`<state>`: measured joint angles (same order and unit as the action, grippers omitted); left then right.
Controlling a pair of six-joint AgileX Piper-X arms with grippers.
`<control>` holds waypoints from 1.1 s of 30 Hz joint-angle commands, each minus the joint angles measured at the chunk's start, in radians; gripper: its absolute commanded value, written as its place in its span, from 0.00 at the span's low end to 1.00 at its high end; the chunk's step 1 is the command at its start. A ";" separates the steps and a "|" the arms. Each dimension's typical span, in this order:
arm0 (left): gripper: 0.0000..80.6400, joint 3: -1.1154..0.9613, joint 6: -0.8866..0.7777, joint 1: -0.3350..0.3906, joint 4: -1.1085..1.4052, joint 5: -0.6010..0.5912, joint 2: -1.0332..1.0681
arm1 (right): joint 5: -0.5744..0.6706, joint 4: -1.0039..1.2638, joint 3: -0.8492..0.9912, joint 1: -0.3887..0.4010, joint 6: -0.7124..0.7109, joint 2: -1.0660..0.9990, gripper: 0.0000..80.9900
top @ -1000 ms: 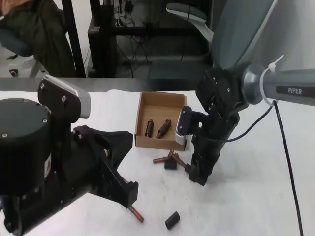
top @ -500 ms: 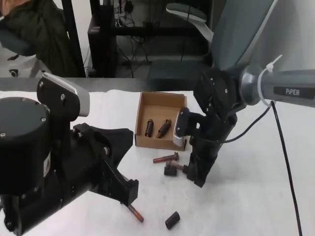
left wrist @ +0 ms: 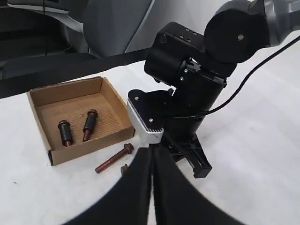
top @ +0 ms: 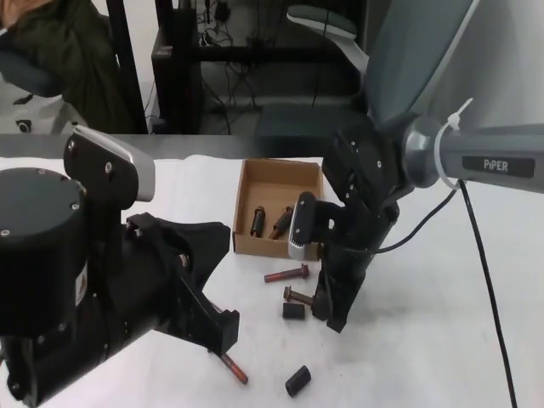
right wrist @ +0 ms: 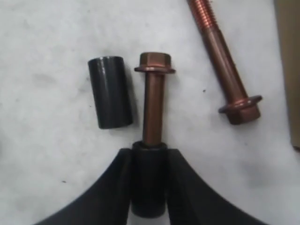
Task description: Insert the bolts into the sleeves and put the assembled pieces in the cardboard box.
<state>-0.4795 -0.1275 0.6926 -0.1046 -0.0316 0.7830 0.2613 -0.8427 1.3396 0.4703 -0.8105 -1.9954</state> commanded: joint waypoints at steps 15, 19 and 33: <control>0.02 -0.001 -0.007 0.004 -0.064 0.007 -0.003 | 0.339 0.249 -0.002 0.032 0.192 -0.008 0.01; 0.02 -0.001 -0.007 0.004 -0.064 0.007 -0.003 | 0.356 0.392 -0.005 0.039 0.252 0.010 0.01; 0.02 -0.001 -0.007 0.004 -0.064 0.007 -0.003 | -0.046 0.906 0.000 0.030 0.489 0.083 0.01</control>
<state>-0.4795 -0.1275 0.6926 -0.1678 -0.0316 0.7830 0.3429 0.0468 1.3322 0.5079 -0.3309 -1.9314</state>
